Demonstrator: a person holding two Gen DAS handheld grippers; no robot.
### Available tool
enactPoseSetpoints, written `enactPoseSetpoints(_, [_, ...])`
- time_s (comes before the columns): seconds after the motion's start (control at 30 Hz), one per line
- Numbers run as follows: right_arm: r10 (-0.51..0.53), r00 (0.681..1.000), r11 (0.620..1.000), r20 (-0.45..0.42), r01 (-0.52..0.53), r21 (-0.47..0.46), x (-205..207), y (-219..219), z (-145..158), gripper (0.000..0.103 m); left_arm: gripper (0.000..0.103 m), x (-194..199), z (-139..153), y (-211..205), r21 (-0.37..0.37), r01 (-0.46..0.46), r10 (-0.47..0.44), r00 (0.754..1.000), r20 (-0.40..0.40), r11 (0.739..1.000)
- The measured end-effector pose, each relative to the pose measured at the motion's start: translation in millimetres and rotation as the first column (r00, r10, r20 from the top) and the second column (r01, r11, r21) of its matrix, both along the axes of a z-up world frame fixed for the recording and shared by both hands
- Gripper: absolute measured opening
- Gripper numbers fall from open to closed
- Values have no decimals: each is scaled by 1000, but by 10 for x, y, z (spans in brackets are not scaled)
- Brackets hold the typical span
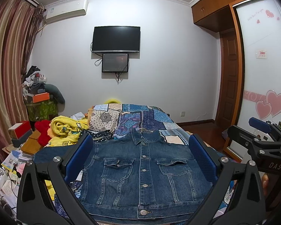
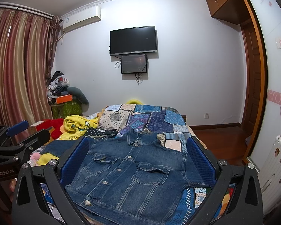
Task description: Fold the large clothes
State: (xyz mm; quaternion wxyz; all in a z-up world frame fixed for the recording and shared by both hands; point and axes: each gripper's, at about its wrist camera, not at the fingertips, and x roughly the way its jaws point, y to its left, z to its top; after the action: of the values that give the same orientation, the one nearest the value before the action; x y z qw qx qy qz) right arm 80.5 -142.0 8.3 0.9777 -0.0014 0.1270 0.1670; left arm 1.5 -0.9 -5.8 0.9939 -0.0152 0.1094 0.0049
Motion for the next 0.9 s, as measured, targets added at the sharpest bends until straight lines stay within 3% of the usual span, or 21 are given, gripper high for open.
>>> enactPoseSetpoints(0.9, [-3,999,1000,-42,2,-7,166,29,-101,103,103,169,-114,85,-24,-15,14,999,-50,1000])
